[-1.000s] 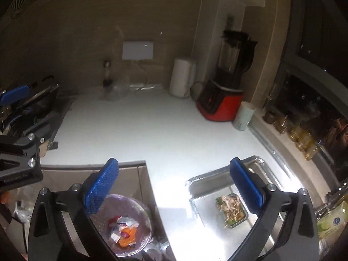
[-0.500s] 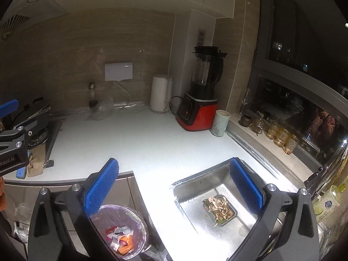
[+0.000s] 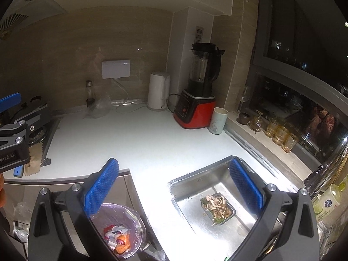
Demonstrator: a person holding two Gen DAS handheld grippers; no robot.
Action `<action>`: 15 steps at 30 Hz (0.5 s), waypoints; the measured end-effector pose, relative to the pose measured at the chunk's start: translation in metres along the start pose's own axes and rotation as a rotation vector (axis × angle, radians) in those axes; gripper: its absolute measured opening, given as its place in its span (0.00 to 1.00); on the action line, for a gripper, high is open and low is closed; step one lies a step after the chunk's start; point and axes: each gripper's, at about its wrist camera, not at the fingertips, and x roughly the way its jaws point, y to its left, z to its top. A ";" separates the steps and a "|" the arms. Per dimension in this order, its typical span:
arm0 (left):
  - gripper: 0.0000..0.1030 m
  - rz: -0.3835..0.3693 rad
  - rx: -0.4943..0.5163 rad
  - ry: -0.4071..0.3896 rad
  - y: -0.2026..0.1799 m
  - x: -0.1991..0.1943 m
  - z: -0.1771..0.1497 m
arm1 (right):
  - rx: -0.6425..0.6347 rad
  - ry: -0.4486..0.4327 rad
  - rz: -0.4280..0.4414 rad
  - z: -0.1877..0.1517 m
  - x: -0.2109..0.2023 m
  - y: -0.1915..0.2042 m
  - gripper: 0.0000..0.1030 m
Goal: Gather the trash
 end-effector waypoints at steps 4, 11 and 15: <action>0.93 -0.002 0.000 0.004 -0.001 0.003 0.000 | -0.003 0.005 0.000 0.000 0.002 0.000 0.98; 0.93 -0.013 0.005 0.011 -0.003 0.005 0.000 | -0.001 0.013 -0.001 -0.001 0.005 0.001 0.98; 0.93 -0.020 0.006 0.018 -0.003 0.007 0.000 | 0.000 0.015 -0.003 0.000 0.006 0.001 0.98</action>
